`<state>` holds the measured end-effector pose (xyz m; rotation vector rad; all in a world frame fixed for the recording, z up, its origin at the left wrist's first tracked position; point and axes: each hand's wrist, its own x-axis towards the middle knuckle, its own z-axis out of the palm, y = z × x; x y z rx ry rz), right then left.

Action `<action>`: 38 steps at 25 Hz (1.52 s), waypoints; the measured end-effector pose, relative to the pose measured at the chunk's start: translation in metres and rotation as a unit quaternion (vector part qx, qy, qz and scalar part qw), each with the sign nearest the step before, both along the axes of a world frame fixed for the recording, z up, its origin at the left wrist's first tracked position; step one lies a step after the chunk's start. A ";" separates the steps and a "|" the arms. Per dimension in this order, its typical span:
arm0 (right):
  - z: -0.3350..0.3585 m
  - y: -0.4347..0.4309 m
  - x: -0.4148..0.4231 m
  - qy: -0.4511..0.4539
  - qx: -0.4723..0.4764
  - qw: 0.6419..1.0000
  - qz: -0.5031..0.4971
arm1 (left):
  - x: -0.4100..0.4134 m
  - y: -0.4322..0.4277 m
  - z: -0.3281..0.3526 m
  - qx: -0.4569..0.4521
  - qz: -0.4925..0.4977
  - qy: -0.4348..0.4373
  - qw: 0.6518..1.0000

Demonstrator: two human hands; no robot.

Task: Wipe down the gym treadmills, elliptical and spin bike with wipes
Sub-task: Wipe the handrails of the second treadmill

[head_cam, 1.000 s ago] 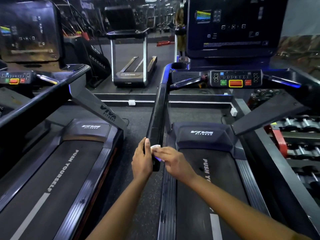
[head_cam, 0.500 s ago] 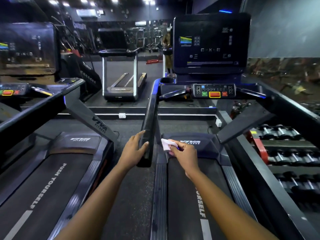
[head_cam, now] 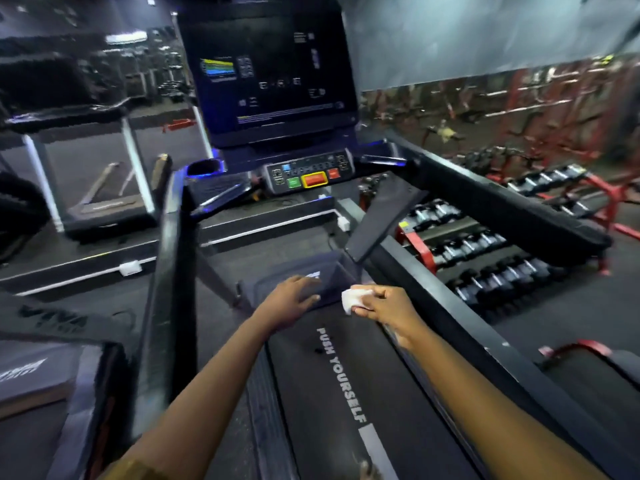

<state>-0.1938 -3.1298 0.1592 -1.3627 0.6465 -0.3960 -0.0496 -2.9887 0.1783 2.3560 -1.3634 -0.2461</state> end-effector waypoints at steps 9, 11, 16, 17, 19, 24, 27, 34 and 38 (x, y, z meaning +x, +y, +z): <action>-0.004 -0.181 0.023 0.041 -0.052 0.987 -0.148 | 0.074 -0.213 -0.025 0.073 -0.142 -0.038 0.986; 0.002 -0.216 0.030 0.068 -0.114 0.977 -0.167 | 0.088 -0.260 -0.028 0.092 -0.184 -0.054 0.977; 0.027 -0.273 0.052 0.160 -0.269 0.922 -0.229 | 0.103 -0.351 -0.053 0.188 -0.277 -0.068 0.940; 0.028 -0.286 0.059 0.172 -0.292 0.907 -0.250 | 0.109 -0.368 -0.054 0.182 -0.297 -0.075 0.934; 0.029 -0.314 0.074 0.187 -0.334 0.876 -0.293 | 0.129 -0.403 -0.050 0.141 -0.334 -0.096 0.927; 0.033 -0.379 0.128 0.197 -0.410 0.812 -0.364 | 0.202 -0.490 -0.001 -0.055 -0.434 -0.201 0.877; 0.043 -0.414 0.166 0.175 -0.423 0.784 -0.418 | 0.246 -0.554 0.026 -0.095 -0.455 -0.273 0.843; 0.033 -0.467 0.242 0.253 -0.482 0.749 -0.378 | 0.285 -0.615 0.008 -0.015 -0.457 -0.321 0.829; 0.023 -0.471 0.259 0.304 -0.507 0.753 -0.289 | 0.290 -0.617 -0.006 -0.058 -0.470 -0.301 0.828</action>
